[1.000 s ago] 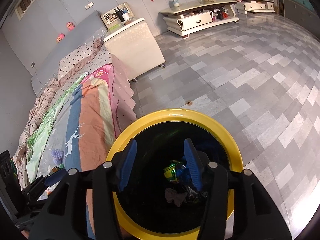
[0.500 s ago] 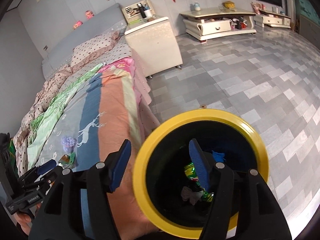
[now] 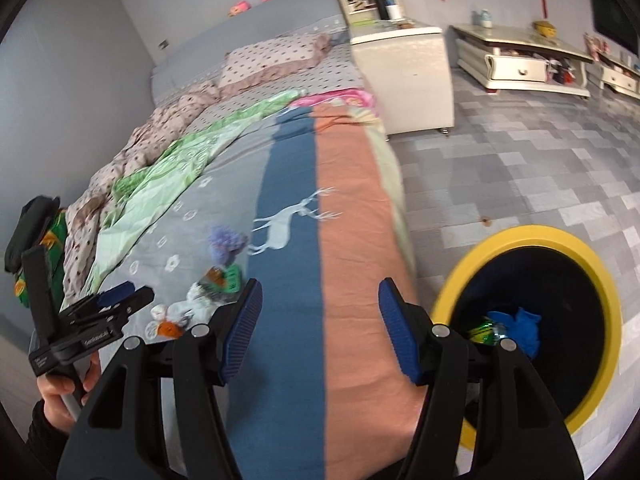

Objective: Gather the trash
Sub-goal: 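Move both tools back over the trash on the bed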

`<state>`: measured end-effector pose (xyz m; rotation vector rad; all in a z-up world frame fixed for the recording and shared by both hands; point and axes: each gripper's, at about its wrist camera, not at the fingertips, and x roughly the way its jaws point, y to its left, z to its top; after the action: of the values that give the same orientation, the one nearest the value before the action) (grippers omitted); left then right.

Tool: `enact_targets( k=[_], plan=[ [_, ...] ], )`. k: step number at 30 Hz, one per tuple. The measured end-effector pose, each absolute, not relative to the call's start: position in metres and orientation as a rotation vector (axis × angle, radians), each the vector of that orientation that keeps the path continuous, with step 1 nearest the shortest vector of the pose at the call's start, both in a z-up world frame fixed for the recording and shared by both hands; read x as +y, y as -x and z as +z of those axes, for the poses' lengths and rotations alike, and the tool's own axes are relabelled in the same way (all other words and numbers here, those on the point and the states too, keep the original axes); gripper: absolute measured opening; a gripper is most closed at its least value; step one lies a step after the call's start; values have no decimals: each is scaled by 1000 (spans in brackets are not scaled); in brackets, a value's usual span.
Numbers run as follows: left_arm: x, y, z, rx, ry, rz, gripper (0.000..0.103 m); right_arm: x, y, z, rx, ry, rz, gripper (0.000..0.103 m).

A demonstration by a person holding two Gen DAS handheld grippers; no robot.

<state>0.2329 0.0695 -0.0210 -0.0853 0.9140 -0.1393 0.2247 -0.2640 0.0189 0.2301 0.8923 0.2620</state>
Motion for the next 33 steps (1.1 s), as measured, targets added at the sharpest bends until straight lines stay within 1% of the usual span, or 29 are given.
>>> enact_targets(
  k=[5,11,19,27,30,32,33],
  plan=[
    [110,-232,-35,940,99,-77,67,-212,-220,11,924,-180,345,57],
    [139,-234,-59,979,83,-41,67,-163,-214,-5,971,-143,417,57],
    [154,-241,-93,1046,66,-33,67,-115,-203,-29,1037,-89,503,57],
    [157,-249,-116,1080,57,-29,67,-77,-196,-52,1099,-39,575,57],
    [152,-250,-123,1089,41,-46,65,-65,-194,-59,1113,-19,602,57],
    [151,-252,-127,1095,31,-45,59,-57,-192,-63,1120,0,613,57],
    [151,-254,-129,1100,32,-45,58,-52,-191,-66,1126,14,620,57]
  ],
)
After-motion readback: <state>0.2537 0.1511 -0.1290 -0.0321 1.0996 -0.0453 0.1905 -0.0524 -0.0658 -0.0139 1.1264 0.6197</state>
